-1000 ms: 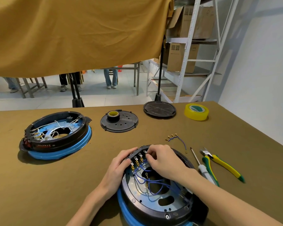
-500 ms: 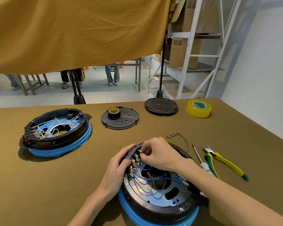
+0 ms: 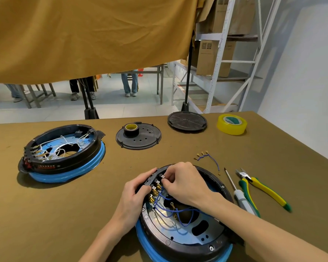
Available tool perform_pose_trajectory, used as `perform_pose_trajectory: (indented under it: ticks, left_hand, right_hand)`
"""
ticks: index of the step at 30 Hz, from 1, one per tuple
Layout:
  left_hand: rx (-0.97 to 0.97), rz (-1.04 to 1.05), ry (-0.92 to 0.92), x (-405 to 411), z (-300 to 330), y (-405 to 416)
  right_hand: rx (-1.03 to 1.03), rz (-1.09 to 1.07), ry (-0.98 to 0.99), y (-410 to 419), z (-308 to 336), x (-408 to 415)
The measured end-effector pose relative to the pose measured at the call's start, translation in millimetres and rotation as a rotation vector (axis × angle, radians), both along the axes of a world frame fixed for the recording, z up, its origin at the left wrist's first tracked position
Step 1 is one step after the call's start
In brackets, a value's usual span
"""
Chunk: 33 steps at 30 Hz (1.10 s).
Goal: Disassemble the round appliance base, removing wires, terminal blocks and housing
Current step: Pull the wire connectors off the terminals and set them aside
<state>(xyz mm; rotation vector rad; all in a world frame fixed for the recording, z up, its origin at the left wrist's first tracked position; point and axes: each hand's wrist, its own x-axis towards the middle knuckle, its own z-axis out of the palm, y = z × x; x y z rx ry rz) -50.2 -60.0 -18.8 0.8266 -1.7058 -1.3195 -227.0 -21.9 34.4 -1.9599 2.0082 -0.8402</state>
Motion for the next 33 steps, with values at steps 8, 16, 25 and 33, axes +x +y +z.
perform_pose_trajectory:
  ticks: [8,16,25,33]
  left_hand:
    - [0.002,-0.007,0.019,-1.0,-0.9,0.3]
    - [-0.029,-0.009,0.0,-1.9,-1.5,-2.0]
    - [0.041,-0.038,0.028,-1.4,-2.2,-1.0]
    - [0.013,-0.015,-0.025,0.1,1.3,1.8]
  right_hand:
    - [0.01,-0.027,-0.01,2.8,-1.8,2.1]
    - [0.021,-0.031,-0.01,2.5,-2.1,1.3]
    - [-0.059,0.013,-0.05,13.9,-3.3,-9.4]
    - [-0.057,0.106,0.104,17.1,-2.9,-1.7]
